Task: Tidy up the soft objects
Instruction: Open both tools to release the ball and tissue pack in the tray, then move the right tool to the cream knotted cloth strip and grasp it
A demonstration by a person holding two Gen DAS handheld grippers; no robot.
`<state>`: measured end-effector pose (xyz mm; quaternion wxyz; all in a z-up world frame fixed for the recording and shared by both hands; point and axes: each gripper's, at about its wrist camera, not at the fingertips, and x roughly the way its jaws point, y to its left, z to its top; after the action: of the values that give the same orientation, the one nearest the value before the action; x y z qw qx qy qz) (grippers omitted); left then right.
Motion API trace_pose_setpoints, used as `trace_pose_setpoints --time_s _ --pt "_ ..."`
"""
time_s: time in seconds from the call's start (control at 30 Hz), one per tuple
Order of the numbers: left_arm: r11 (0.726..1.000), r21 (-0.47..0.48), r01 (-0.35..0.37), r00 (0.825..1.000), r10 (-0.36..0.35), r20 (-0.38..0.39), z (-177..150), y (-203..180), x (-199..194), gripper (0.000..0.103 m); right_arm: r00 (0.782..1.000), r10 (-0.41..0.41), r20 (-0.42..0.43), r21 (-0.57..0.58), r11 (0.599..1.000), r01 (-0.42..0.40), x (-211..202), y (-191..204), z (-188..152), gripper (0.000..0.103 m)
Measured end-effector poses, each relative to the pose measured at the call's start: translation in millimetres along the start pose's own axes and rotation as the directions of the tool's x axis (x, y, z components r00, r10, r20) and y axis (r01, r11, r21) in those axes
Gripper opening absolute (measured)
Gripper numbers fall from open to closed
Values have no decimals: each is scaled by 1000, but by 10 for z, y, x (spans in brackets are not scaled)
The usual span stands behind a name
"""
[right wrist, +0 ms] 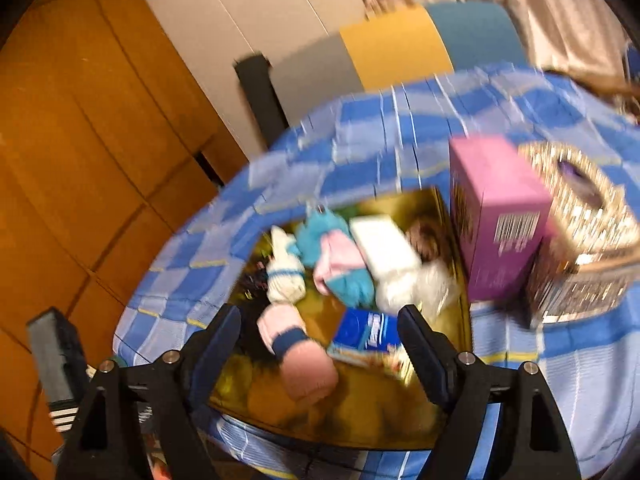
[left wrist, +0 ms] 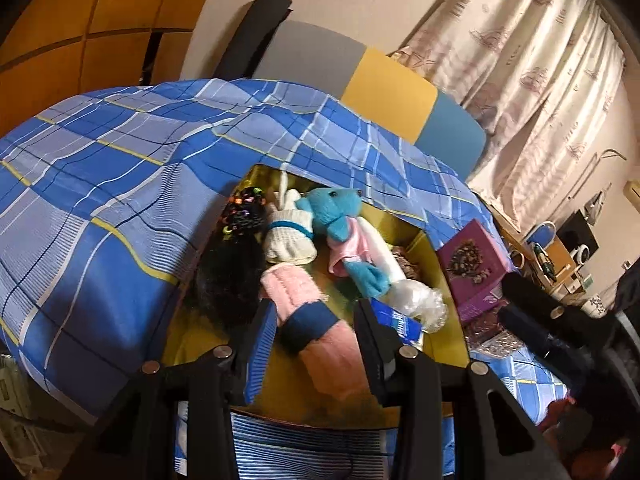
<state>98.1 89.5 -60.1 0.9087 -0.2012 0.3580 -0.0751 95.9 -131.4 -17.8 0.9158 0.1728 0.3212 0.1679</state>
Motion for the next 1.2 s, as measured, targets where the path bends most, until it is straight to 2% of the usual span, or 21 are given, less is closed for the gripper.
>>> trace_pose_setpoints --time_s 0.07,0.2,0.33,0.43,0.53,0.63,0.67,0.73,0.8,0.83,0.9,1.0,1.1,1.2 --pt "1000 12 2 1000 -2 5 -3 -40 -13 40 998 -20 65 -25 999 21 -163 -9 49 82" --pt "999 33 23 1000 -23 0 -21 -134 -9 40 977 -90 193 -40 994 100 -502 -140 187 85" --pt "996 53 76 997 -76 -9 -44 -272 -14 40 944 -188 273 41 982 184 -810 -535 345 85" --pt "989 71 131 991 -130 -20 -61 -402 0 40 913 -291 287 127 956 265 -1011 -982 428 86" --pt "982 94 165 986 -161 -41 -60 -571 37 40 889 -378 258 181 923 340 -1163 -1445 462 86" --pt "976 125 180 983 -173 -64 -50 -760 86 40 880 -424 215 208 900 383 -1262 -1880 498 86" --pt "973 133 187 981 -179 -69 -46 -823 100 40 880 -434 193 218 894 393 -1279 -2050 526 86" --pt "969 152 196 980 -186 -76 -40 -954 117 40 898 -418 139 222 897 383 -1272 -2358 567 86" --pt "964 163 212 976 -200 -88 -31 -1069 138 40 904 -419 80 206 895 396 -1222 -2623 632 85" --pt "960 171 220 974 -207 -92 -32 -1121 140 40 909 -412 55 180 900 397 -1169 -2759 682 84" --pt "954 191 232 971 -216 -104 -29 -1238 150 40 906 -423 22 128 900 417 -1074 -2928 768 81" --pt "948 195 252 965 -231 -121 -30 -1356 154 40 922 -386 -34 -14 923 386 -809 -3082 909 73" --pt "945 198 259 962 -234 -139 -17 -1446 168 40 923 -379 -72 -249 902 352 -537 -3032 986 73" --pt "944 194 265 959 -238 -154 -15 -1518 186 40 918 -375 -126 -312 894 322 -284 -3105 1033 72"
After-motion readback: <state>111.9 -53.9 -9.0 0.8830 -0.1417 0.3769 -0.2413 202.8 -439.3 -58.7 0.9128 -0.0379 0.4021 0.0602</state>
